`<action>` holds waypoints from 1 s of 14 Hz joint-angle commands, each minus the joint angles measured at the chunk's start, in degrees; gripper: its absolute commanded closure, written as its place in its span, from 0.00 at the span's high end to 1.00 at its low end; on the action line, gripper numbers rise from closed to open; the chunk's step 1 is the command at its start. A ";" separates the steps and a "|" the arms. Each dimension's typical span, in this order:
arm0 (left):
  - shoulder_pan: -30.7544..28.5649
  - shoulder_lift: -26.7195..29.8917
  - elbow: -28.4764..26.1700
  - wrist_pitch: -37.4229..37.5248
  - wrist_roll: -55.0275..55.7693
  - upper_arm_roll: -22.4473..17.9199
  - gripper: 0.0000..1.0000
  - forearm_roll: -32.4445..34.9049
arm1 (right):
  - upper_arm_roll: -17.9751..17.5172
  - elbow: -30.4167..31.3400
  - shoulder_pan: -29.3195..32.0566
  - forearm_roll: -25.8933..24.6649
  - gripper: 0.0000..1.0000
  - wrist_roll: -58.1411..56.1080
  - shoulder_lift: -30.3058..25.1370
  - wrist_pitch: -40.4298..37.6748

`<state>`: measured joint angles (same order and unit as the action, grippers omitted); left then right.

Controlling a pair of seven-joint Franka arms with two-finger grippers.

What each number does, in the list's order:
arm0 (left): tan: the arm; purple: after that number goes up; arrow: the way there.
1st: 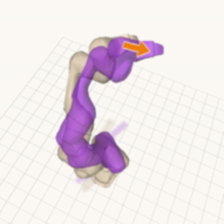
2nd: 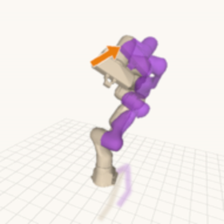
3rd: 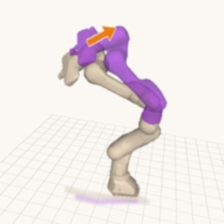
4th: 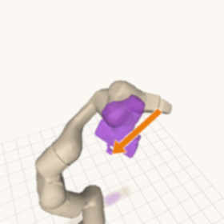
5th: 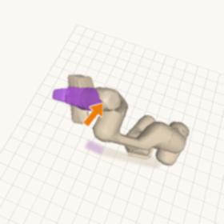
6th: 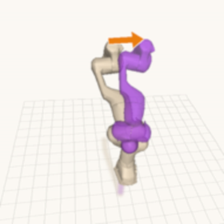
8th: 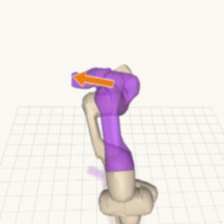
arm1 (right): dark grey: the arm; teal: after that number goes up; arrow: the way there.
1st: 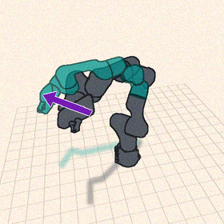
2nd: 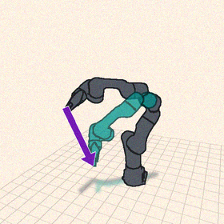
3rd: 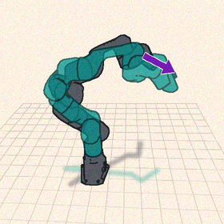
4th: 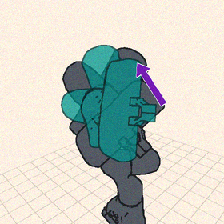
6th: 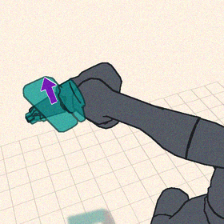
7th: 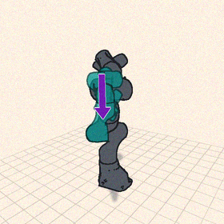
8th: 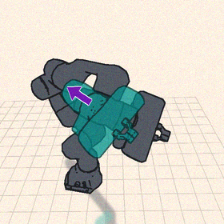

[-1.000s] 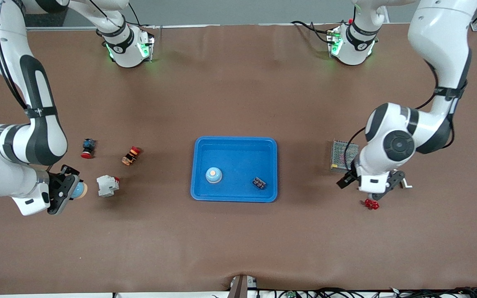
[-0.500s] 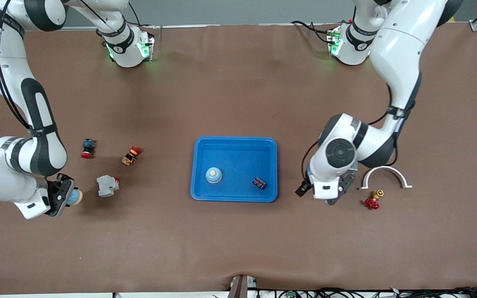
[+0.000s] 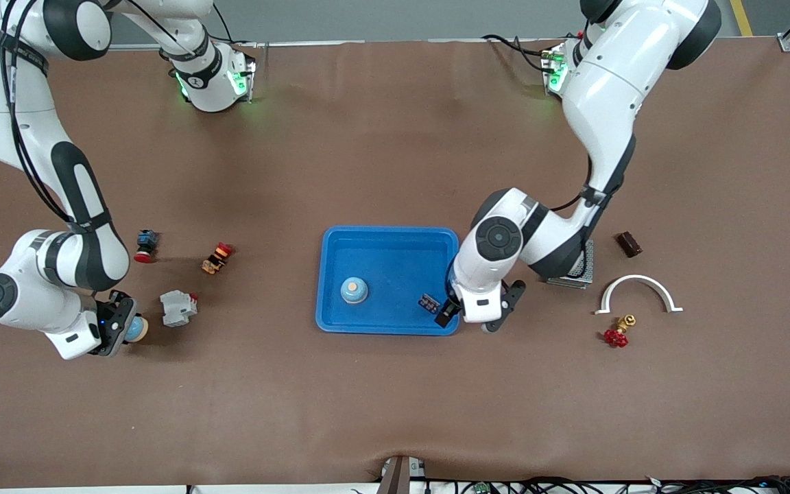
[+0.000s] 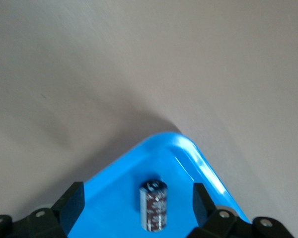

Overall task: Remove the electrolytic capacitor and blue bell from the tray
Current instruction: 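Place the bell by the breaker while the left gripper grasps another capacitor, then carry the capacitor toward the valve while the right gripper returns to the tray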

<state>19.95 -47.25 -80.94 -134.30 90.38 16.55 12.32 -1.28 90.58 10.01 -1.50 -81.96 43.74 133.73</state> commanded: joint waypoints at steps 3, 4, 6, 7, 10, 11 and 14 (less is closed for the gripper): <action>3.33 -4.51 4.21 -2.90 0.59 -0.90 0.70 -0.45 | -1.10 0.39 1.24 -0.70 0.36 -1.19 1.17 2.76; 3.95 -4.69 4.30 -2.99 0.50 -1.25 0.64 -0.45 | -1.10 0.30 1.24 -0.70 0.36 -1.19 1.35 3.03; 4.83 -5.22 4.30 -2.99 0.50 -1.69 0.63 -0.36 | -1.10 0.30 1.15 -0.43 0.40 -1.19 1.35 3.03; 4.92 -5.57 4.22 -2.99 0.50 -1.69 0.63 -0.28 | -1.10 0.30 1.15 -0.35 0.50 -1.10 1.35 3.03; 5.18 -6.45 4.22 -2.99 0.50 -1.69 0.60 -0.19 | -1.27 -0.40 1.24 -0.17 1.00 -0.84 1.35 2.77; 5.18 -6.71 4.22 -2.99 0.41 -1.69 0.57 -0.10 | -1.27 -0.66 1.24 -0.17 1.00 -0.92 1.18 2.33; 5.18 -6.63 4.22 -2.99 -0.03 -1.69 0.22 -0.01 | -1.62 -2.41 0.98 -0.17 1.00 -0.58 0.13 -2.39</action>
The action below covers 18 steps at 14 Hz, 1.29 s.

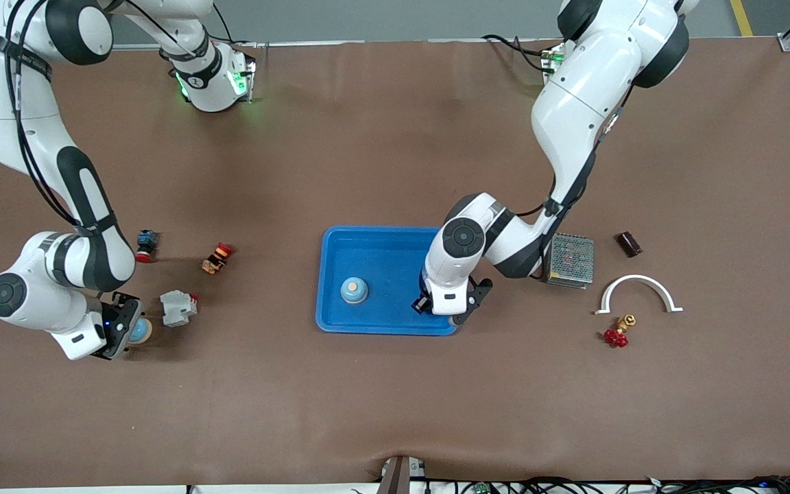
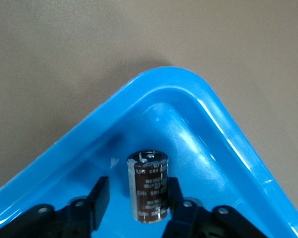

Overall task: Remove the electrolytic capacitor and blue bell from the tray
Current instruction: 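Carry the capacitor toward the valve while the right gripper returns to the tray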

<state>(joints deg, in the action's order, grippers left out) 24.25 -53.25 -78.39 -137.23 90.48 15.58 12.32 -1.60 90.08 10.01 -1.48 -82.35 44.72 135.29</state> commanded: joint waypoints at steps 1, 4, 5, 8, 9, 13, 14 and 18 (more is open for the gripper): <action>0.89 -0.36 1.66 0.03 -0.21 -0.73 0.06 -0.01 | -1.30 -3.93 0.80 0.42 1.00 -0.01 -1.12 -7.63; 0.45 1.74 1.57 0.90 -0.22 -0.73 0.00 0.16 | -1.30 -10.08 -0.08 3.41 1.00 1.66 -1.65 -17.57; -0.07 3.14 1.57 1.43 -0.30 -0.73 0.00 0.25 | -1.39 -11.49 -0.51 3.50 1.00 3.93 -2.00 -20.30; -2.53 6.92 1.48 6.69 -2.40 -0.64 0.00 0.43 | -1.47 -13.87 -2.62 3.51 1.00 13.15 -4.72 -27.60; -3.58 8.07 1.40 8.10 -4.15 -0.55 0.00 0.34 | -1.39 -14.05 -3.67 3.51 1.00 16.57 -6.12 -29.10; -7.54 13.16 0.61 16.09 -11.26 -0.47 0.00 0.16 | -1.39 -14.05 -10.34 3.24 1.00 34.05 -12.45 -35.87; -8.94 14.13 0.34 17.94 -13.90 -0.47 0.00 0.16 | -1.30 -14.05 -12.36 3.15 1.00 38.62 -13.68 -37.19; -15.09 16.51 -1.58 24.02 -25.59 -0.47 0.00 0.25 | -2.17 -14.05 -18.09 5.07 1.00 56.82 -16.68 -39.74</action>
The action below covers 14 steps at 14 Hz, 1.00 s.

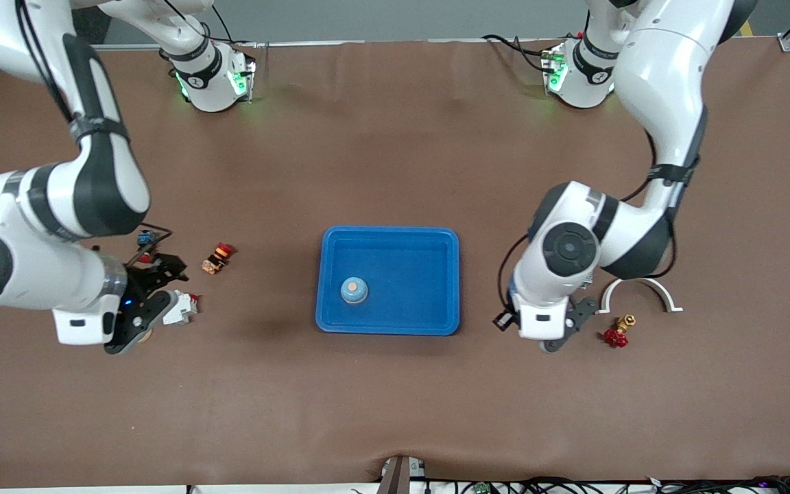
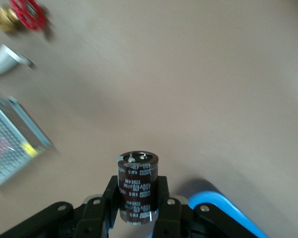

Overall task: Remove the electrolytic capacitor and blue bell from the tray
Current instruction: 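Carry the capacitor toward the valve while the right gripper returns to the tray, then grasp the second bell with the right gripper while the left gripper lowers the capacitor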

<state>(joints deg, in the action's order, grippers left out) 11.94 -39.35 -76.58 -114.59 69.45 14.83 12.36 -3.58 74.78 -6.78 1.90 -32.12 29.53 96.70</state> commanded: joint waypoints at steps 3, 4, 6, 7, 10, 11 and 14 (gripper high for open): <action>-8.24 3.49 -6.38 1.47 -12.82 0.29 0.00 0.21 | -0.55 1.24 -4.45 7.32 1.00 22.92 -1.67 -0.91; -9.91 3.49 -6.91 1.56 -15.37 0.20 0.00 0.30 | -0.55 1.24 -6.64 7.15 1.00 27.85 -1.67 -0.64; -13.59 3.49 -7.79 1.47 -20.82 0.11 0.00 0.38 | -0.37 1.24 -11.39 6.89 1.00 38.04 -1.50 0.32; -15.35 3.32 -7.88 1.47 -23.11 0.11 0.00 0.65 | -0.37 1.33 -13.41 6.54 1.00 43.66 -1.32 3.11; -19.05 2.35 -8.06 1.47 -27.51 0.20 0.00 4.50 | -0.37 1.86 -17.55 6.45 1.00 55.28 0.69 12.34; -20.19 2.09 -8.06 1.38 -28.74 0.20 0.00 5.56 | -0.28 1.86 -18.61 6.19 1.00 57.67 1.83 14.37; -23.27 0.60 -7.97 -0.19 -33.14 0.20 0.00 8.02 | -0.28 1.86 -19.67 6.01 1.00 58.48 5.70 19.38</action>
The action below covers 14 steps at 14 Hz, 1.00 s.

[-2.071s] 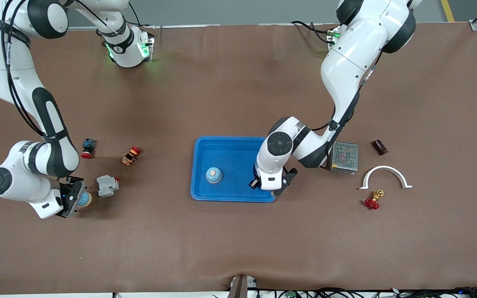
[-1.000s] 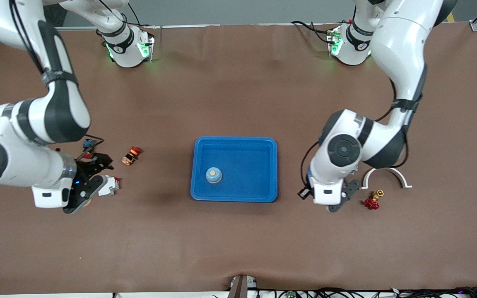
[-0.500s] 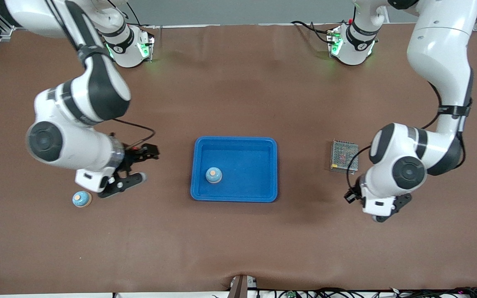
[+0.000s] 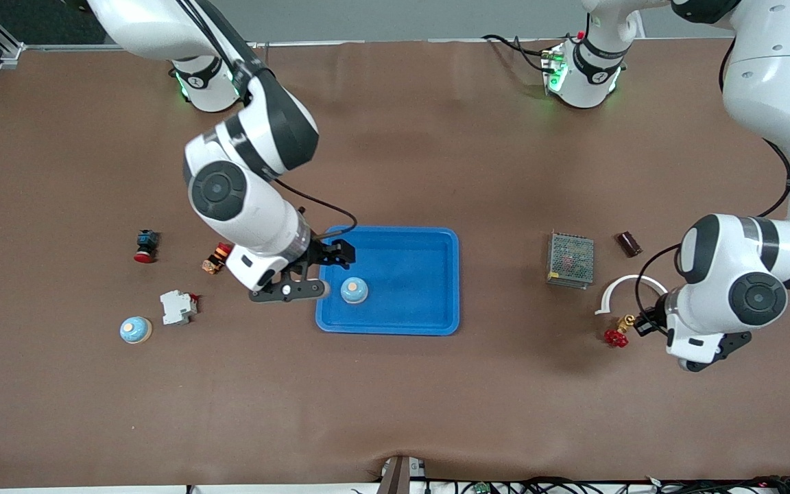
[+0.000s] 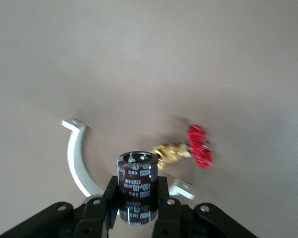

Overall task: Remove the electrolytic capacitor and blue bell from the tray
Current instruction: 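Grasp the second bell with the right gripper while the left gripper lowers the capacitor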

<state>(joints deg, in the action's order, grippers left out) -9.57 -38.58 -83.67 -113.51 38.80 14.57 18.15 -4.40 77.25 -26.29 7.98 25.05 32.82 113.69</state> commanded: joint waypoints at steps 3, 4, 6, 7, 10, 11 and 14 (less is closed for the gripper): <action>-3.87 -1.93 -0.88 -4.25 -5.57 0.37 0.00 4.17 | 0.53 -0.61 -0.69 -0.16 1.00 2.36 5.40 5.91; -4.48 -2.37 -0.97 -5.31 -6.10 0.37 0.00 5.04 | 0.62 -0.35 -1.04 -0.16 1.00 2.37 6.63 8.54; -5.37 -3.95 -0.88 -7.59 -6.63 0.37 0.00 5.40 | 0.62 0.79 -1.48 -0.33 1.00 2.19 8.83 12.68; -5.54 -4.92 -0.88 -8.82 -6.63 0.45 0.00 5.40 | 0.79 0.80 -2.09 -1.12 1.00 2.19 9.44 12.78; -5.11 -7.56 -0.79 -11.02 -5.58 0.46 0.00 4.79 | 0.79 2.02 -2.80 -5.42 1.00 2.37 9.89 13.13; -5.10 -8.08 -0.79 -11.12 -5.49 0.46 0.00 4.70 | 0.79 2.20 -3.15 -5.87 1.00 2.46 10.06 13.75; -5.02 -8.88 -0.88 -11.12 -5.75 0.46 0.57 4.79 | 0.88 4.66 -4.38 -6.57 1.00 2.37 10.33 16.46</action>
<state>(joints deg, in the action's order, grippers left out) -14.50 -47.60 -84.50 -124.32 32.78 14.81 22.20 -4.18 79.71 -29.50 2.82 26.37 43.66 127.96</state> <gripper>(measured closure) 0.661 0.000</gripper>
